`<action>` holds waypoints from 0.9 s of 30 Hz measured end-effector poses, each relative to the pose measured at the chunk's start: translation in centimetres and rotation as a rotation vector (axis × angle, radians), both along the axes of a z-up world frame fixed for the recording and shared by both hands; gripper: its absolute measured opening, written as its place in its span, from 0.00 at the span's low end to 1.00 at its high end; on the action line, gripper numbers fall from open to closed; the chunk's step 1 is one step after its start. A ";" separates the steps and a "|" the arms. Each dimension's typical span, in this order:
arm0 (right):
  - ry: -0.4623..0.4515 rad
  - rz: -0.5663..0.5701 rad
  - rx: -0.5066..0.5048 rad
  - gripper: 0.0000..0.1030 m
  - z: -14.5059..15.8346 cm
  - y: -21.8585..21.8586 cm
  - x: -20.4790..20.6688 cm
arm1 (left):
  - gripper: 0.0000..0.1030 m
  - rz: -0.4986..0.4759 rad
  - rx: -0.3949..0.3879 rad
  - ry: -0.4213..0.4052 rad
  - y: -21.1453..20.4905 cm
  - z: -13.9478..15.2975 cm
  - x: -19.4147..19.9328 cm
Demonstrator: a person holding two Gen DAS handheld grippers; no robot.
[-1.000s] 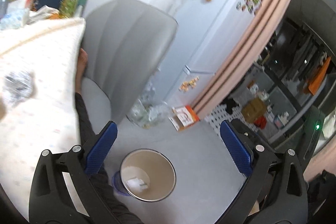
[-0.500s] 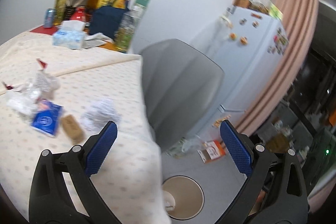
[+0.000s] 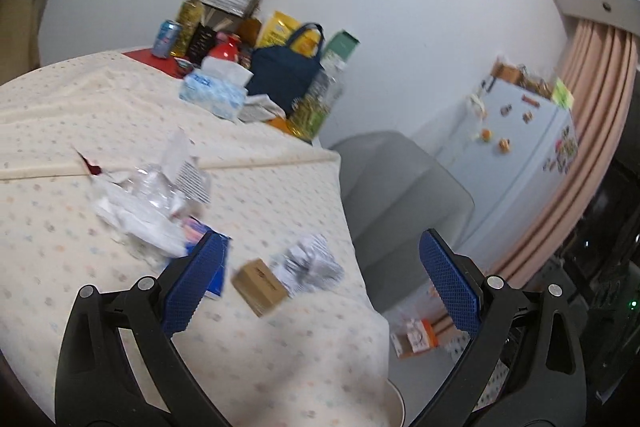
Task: Collect trash
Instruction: 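Move both open grippers back over the table, then grasp the white tissue with the left gripper while the right gripper grasps the cardboard box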
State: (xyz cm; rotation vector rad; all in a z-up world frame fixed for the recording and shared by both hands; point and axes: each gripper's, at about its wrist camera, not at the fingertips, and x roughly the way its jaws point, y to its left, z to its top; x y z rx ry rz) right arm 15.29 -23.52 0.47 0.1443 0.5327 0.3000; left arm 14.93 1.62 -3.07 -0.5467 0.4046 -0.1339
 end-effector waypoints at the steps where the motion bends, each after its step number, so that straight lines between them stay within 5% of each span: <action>1: 0.007 0.008 0.004 0.93 0.0 0.5 0.3 | 0.95 0.013 -0.024 -0.004 1.0 -0.3 -0.1; 13: 0.050 0.104 -0.039 0.93 -1.8 5.7 1.7 | 0.95 0.079 0.002 -0.008 6.9 -1.6 -1.6; 20: 0.135 0.156 -0.059 0.93 -3.5 8.1 2.9 | 0.95 0.082 0.022 0.074 10.6 -2.9 -2.0; 27: 0.249 0.229 -0.051 0.68 -6.3 10.7 5.2 | 0.93 0.072 0.025 0.149 11.4 -4.6 -1.1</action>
